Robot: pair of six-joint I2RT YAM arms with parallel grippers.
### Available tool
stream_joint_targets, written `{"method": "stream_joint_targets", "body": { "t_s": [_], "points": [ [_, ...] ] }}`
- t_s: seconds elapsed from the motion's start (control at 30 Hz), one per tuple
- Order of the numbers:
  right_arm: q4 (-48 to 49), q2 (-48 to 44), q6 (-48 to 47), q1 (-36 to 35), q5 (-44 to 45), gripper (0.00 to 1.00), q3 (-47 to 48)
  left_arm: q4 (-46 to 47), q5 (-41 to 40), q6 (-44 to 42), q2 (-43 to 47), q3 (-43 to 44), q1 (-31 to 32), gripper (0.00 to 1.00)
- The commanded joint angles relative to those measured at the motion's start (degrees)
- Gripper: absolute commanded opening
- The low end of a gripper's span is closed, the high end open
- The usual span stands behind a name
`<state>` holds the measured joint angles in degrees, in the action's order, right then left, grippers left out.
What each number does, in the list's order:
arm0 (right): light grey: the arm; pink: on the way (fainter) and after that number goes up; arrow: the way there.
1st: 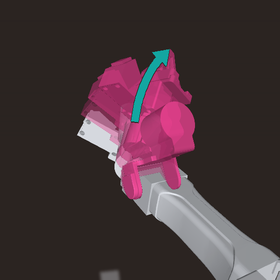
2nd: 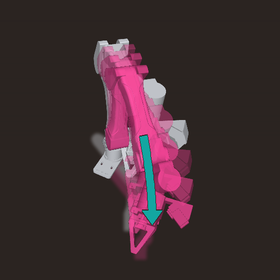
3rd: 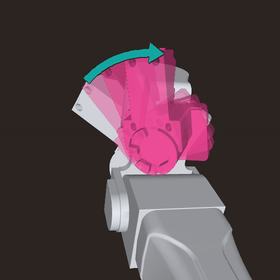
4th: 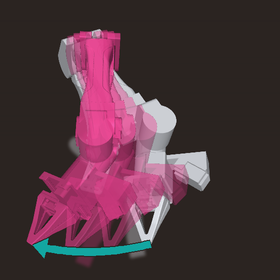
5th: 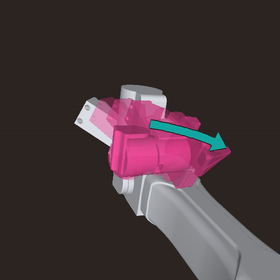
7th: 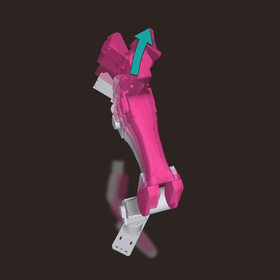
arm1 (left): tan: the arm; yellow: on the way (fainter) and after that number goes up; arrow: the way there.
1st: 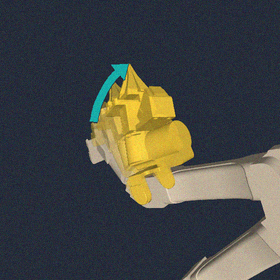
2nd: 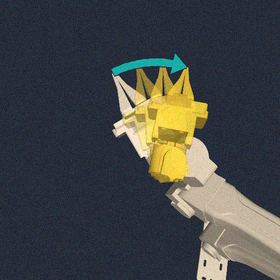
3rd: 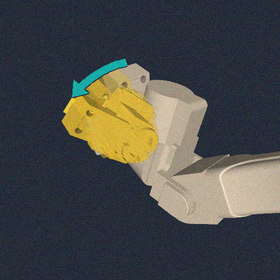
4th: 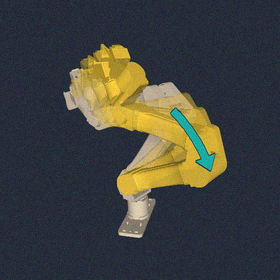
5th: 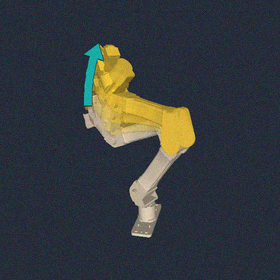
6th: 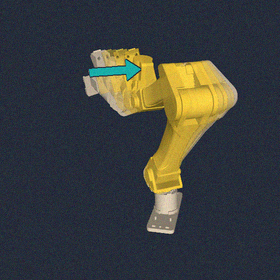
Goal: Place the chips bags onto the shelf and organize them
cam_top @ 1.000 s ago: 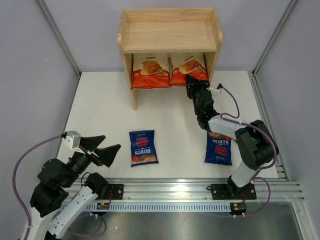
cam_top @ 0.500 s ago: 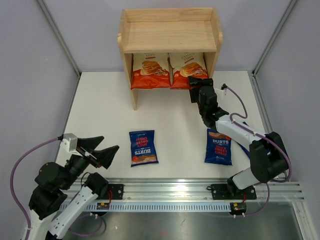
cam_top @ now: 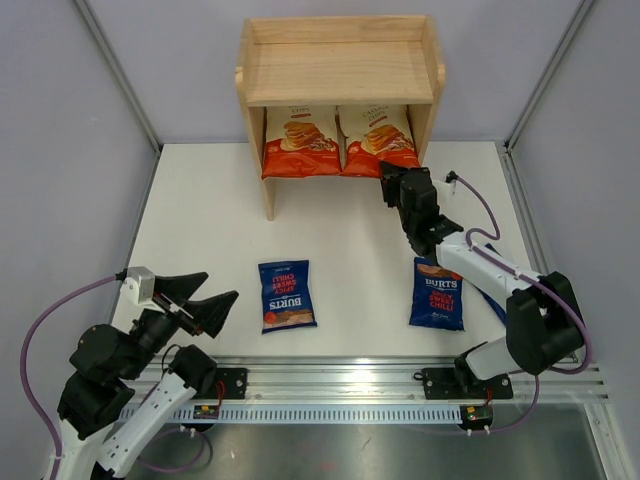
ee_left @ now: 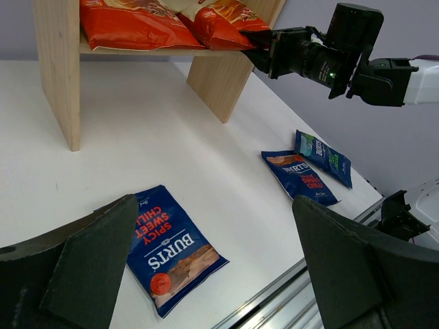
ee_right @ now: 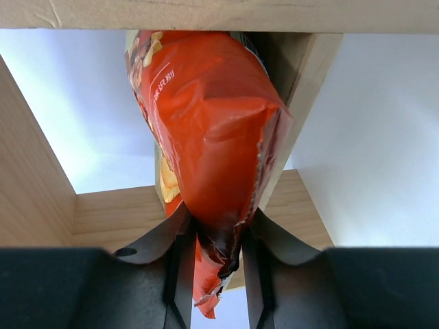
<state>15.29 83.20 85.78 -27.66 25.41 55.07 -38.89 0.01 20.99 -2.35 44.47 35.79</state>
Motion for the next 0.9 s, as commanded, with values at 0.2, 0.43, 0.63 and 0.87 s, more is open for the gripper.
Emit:
{"method": "stream_joint_targets", "body": {
  "t_s": [0.2, 0.43, 0.63, 0.87],
  "points": [
    [1.15, 4.51, 1.05, 0.24, 1.84, 0.27, 5.04, 2.25, 0.17, 0.10, -1.16, 0.00, -0.02, 0.99],
    [0.62, 6.01, 1.32, 0.33, -0.09, 0.37, 6.81, 1.63, -3.08, 0.89, -2.83, 0.09, -0.02, 0.99],
    [-7.01, 0.92, -1.22, 0.33, -2.29, 0.77, 4.79, -0.65, -9.41, 3.17, -6.69, 0.88, -0.02, 0.99],
    [-8.43, -7.51, -9.74, 0.33, -6.59, 0.99, 1.36, -4.35, -14.25, 7.91, -22.58, 2.73, -0.02, 0.99]
  ]
}}
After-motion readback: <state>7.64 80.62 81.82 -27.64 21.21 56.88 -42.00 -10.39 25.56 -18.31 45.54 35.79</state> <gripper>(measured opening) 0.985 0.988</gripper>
